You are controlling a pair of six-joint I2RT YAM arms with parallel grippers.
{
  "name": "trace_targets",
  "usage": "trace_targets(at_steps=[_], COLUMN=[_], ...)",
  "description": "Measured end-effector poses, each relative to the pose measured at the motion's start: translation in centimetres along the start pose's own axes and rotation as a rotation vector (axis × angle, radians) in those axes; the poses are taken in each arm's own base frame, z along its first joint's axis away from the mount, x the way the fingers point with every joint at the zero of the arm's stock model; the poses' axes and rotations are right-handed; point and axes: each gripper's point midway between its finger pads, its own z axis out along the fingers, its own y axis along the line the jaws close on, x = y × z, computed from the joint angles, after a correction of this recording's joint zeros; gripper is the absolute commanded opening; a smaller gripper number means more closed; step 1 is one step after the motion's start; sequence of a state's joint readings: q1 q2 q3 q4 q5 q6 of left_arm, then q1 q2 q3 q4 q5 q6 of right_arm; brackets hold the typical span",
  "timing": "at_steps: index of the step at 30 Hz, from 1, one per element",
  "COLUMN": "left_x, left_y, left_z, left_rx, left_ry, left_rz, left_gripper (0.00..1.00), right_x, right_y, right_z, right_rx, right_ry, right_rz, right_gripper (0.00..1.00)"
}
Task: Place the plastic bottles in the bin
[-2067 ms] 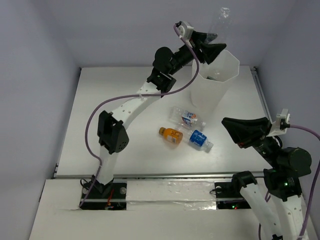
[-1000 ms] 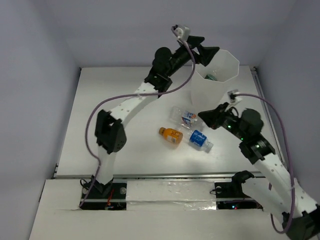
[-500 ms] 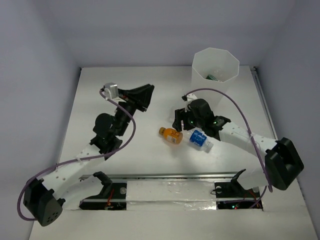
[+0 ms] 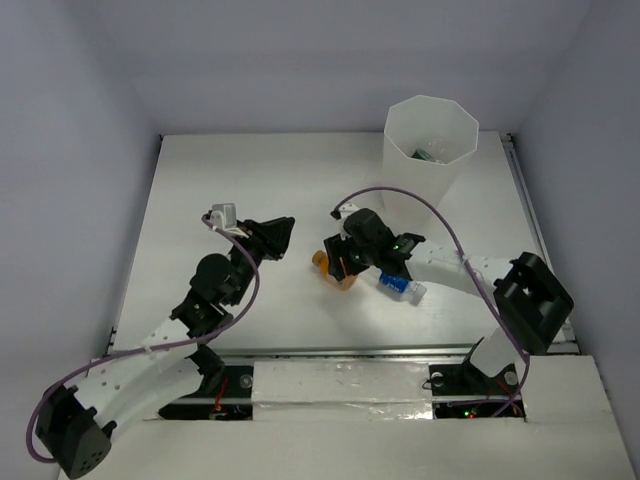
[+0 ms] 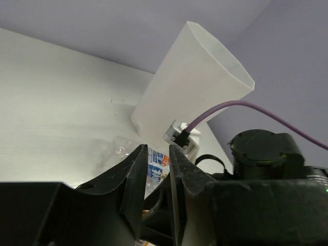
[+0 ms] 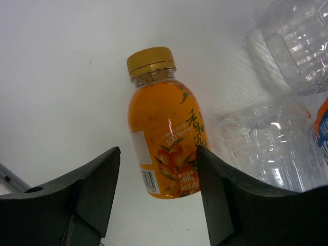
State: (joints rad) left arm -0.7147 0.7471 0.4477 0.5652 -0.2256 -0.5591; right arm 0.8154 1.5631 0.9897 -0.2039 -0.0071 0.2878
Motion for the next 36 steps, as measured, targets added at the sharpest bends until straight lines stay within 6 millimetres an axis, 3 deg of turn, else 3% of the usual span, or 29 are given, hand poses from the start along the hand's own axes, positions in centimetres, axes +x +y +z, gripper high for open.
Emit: trace_targets(at_steps=[8,18,20,21,26,28,32,36], left_x=[-1.6,0.3,0.2,0.1,-0.6,-0.9,0.3,3.6], left_y=[0.8,3.2,3.4,3.4,3.3,3.0,2.6,3.0], left_z=[-2.5,-3.8,-4.2,-4.4,-5.2,-5.3,-5.1,-4.6], left_rx=[-0.027,-0.115,-0.123,-0.122,-0.115,-0.1,-0.065,-0.036], left_ry=[-0.05,0.026,0.03,0.026,0.009,0.002,0.037,0.125], left_rz=[-0.006,0.032,0.036,0.034,0.028,0.023,0.016,-0.008], left_gripper=[0.26,0.62,0.65,0.66,0.65,0.65,0.66,0.66], right_x=[1.2,1.2,1.1,1.0,-0.6,-2.6,-10.8,-20.4], right_y=[1.7,2.0,2.1,2.1,2.3,2.5,3.3,2.2], right_z=[2.7,6.4,7.0,7.2,6.3,4.9,-0.5,-9.7], right_rx=[-0.001,0.031,0.035,0.037,0.045,0.054,0.082,0.126], right_ry=[0.075,0.112,0.115,0.114,0.069,0.019,-0.2,-0.496], right_rz=[-0.041,-0.052,-0.05,-0.049,-0.036,-0.035,-0.036,0.006], right_gripper=[0.69,0.79,0.73,0.64,0.59,0.59,0.58,0.57])
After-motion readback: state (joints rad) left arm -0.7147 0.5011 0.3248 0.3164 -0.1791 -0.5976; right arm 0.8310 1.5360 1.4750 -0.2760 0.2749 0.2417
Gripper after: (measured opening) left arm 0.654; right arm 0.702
